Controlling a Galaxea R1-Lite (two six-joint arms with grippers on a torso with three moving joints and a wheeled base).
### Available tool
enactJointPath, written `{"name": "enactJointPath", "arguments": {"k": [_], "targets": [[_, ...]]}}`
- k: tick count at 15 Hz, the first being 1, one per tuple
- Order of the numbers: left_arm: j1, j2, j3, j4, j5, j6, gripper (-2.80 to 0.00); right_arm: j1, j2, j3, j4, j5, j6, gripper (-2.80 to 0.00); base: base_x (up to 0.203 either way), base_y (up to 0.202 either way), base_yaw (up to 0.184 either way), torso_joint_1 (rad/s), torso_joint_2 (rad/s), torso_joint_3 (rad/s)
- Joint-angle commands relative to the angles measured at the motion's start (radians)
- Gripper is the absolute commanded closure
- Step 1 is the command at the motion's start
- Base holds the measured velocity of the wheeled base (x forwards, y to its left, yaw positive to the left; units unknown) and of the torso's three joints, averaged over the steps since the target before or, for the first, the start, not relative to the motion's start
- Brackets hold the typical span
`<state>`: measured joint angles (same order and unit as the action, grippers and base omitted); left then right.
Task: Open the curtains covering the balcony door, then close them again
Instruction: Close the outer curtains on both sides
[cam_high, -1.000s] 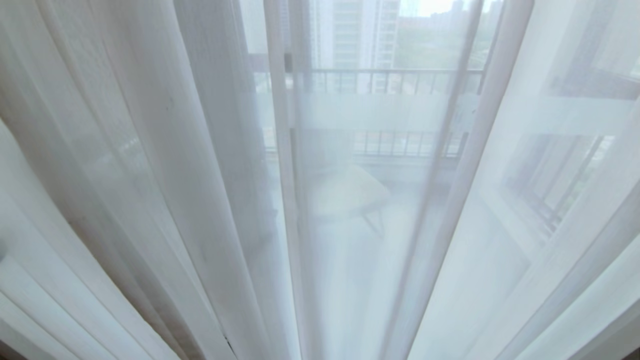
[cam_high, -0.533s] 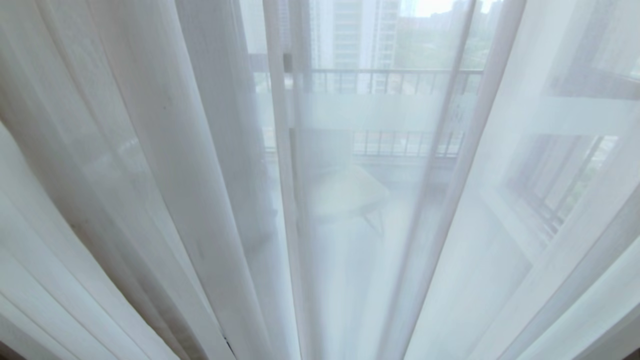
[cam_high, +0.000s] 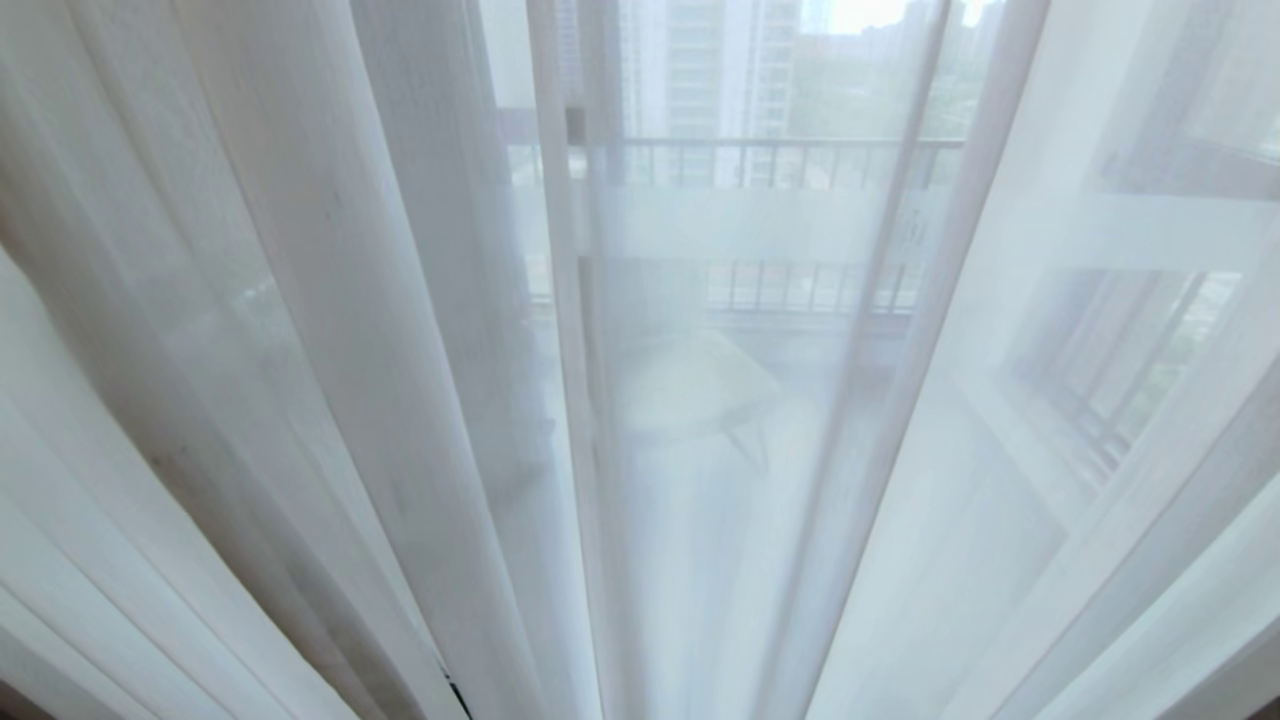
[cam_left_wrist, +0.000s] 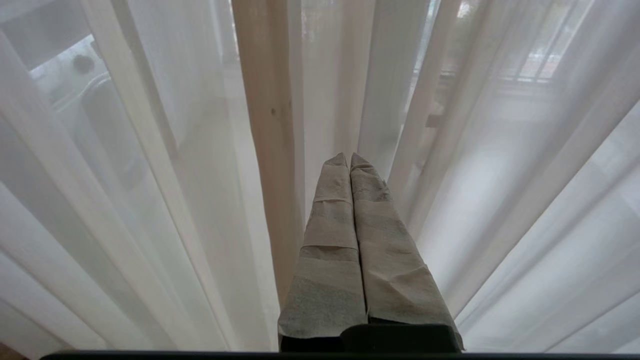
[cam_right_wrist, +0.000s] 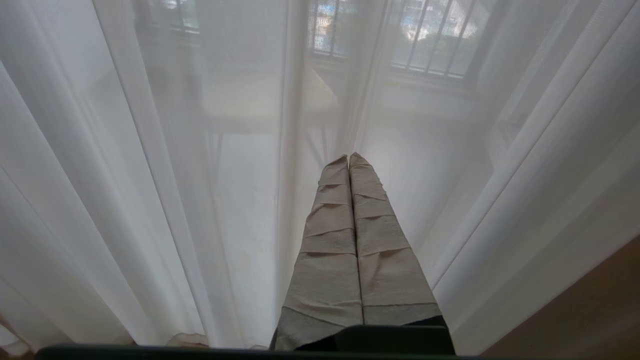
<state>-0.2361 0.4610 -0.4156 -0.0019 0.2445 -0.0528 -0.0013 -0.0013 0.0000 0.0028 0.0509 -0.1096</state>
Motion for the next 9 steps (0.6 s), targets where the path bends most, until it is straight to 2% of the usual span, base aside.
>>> {"name": "enactJointPath", "arguments": {"k": [1, 2, 4, 6, 9], "targets": [[0.102, -0.036, 0.062, -0.001, -0.047, -0.001, 0.0, 0.0, 0.001, 0.0, 0.0, 0.001, -0.001, 0.0, 0.0, 0.0, 0.0, 0.0, 0.0, 0.0], [0.133, -0.052, 0.113, -0.001, -0.111, -0.002, 0.0, 0.0, 0.001, 0.0, -0.001, 0.0, -0.001, 0.0, 0.0, 0.0, 0.0, 0.0, 0.0, 0.0], [0.177, -0.095, 0.188, -0.001, -0.19, -0.002, 0.0, 0.0, 0.001, 0.0, -0.001, 0.001, -0.001, 0.0, 0.0, 0.0, 0.0, 0.0, 0.0, 0.0], [0.191, -0.177, 0.241, 0.0, -0.222, -0.002, 0.0, 0.0, 0.001, 0.0, 0.0, 0.001, -0.001, 0.0, 0.0, 0.0, 0.0, 0.0, 0.0, 0.0], [0.232, -0.34, 0.337, 0.002, -0.231, 0.0, 0.0, 0.0, 0.001, 0.0, 0.0, 0.001, 0.001, 0.0, 0.0, 0.0, 0.0, 0.0, 0.0, 0.0]]}}
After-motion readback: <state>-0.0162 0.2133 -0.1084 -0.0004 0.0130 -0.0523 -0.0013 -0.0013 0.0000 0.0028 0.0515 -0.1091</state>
